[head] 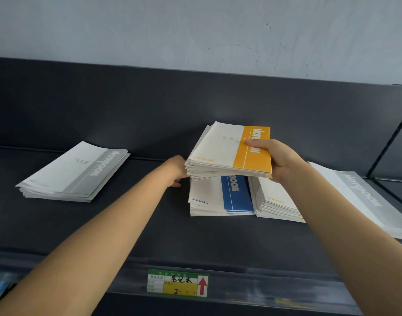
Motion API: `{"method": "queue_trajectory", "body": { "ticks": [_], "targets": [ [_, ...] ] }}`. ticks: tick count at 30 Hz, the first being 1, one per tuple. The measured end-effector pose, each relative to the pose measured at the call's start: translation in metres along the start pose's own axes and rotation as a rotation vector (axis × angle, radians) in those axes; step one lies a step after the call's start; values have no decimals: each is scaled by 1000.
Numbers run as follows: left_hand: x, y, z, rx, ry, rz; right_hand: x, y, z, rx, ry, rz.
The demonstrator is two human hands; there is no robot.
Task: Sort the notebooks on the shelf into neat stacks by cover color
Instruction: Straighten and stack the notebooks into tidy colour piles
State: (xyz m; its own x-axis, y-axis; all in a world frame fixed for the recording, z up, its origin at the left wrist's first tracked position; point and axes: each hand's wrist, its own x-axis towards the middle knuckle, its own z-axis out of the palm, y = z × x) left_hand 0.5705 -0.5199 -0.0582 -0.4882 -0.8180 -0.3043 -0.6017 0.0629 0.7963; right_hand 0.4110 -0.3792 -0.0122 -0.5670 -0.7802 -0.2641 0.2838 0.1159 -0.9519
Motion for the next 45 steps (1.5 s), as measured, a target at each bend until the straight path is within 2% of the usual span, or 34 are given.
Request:
{"method": "queue_trajectory", "body": {
  "ticks": [3, 6, 12, 15, 17, 19, 23, 31, 40, 45],
  "targets": [
    [-6, 10, 13, 257, -128, 65, 0, -1, -1, 24, 30, -4],
    [-5, 14, 19, 273, -177, 70, -1, -2, -2, 39, 36, -10],
    [-3, 9, 20, 27, -160, 81, 0, 1, 0, 39, 50, -3],
    [3, 1, 14, -189, -186, 97, 2, 3, 2, 27, 39, 6],
    [10, -9, 2, -275, -129, 85, 3, 3, 4, 16, 29, 11],
    [14, -21, -18, -240, -54, 87, 6, 3, 7, -9, 24, 21],
    [13, -45, -67, -90, 39, 56, 16, 7, 16, -155, 8, 68],
    [16, -67, -113, 13, 17, -59, 28, 13, 27, -586, 30, 105],
    [18, -71, -108, -86, 18, -60, 29, 30, 46, -930, 52, 59],
    [22, -74, -99, 93, 94, -32, 28, 39, 48, -966, 64, 31]
  ]
}}
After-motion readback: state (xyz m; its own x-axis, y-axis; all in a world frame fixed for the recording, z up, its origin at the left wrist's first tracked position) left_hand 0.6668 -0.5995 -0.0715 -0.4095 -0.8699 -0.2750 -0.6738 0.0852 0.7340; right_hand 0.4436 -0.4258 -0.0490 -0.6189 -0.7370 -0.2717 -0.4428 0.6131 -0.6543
